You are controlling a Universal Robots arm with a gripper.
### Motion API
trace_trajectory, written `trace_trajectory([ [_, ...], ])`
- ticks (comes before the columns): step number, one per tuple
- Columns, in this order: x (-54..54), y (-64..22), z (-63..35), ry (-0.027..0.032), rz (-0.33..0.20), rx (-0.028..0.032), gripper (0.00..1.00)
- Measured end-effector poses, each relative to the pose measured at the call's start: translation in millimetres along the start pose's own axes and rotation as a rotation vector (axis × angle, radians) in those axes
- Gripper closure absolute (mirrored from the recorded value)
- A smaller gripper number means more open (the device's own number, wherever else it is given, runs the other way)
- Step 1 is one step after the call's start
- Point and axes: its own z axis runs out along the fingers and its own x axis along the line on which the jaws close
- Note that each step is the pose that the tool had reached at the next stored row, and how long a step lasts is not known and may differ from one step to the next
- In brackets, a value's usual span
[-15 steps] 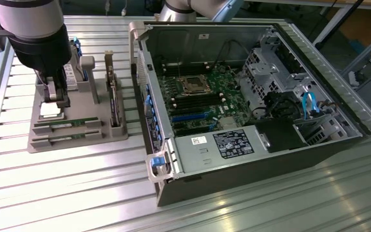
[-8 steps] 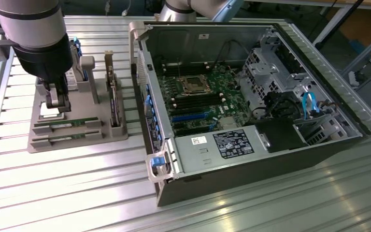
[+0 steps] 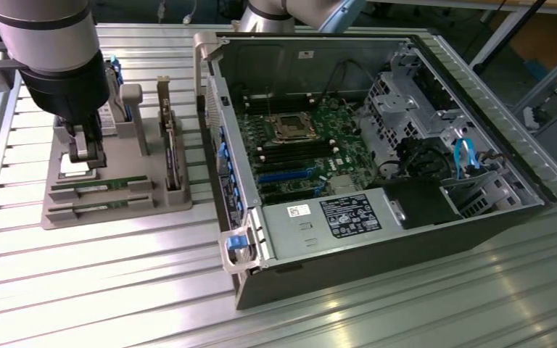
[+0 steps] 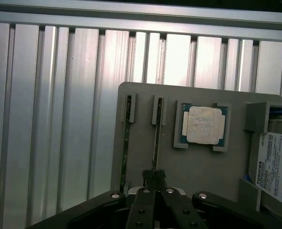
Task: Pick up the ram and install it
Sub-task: 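Pick up the ram and move it above insertion slot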
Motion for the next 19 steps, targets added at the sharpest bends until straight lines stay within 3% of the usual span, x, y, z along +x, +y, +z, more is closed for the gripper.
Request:
trace_trajectory([
  [1,0.0,0.0,0.0,0.0,0.0,0.0,0.89],
  [5,0.0,0.0,0.0,0.0,0.0,0.0,0.7],
  [19,25.9,4.1,0.8,-0.0007,0.0,0.0,0.7],
])
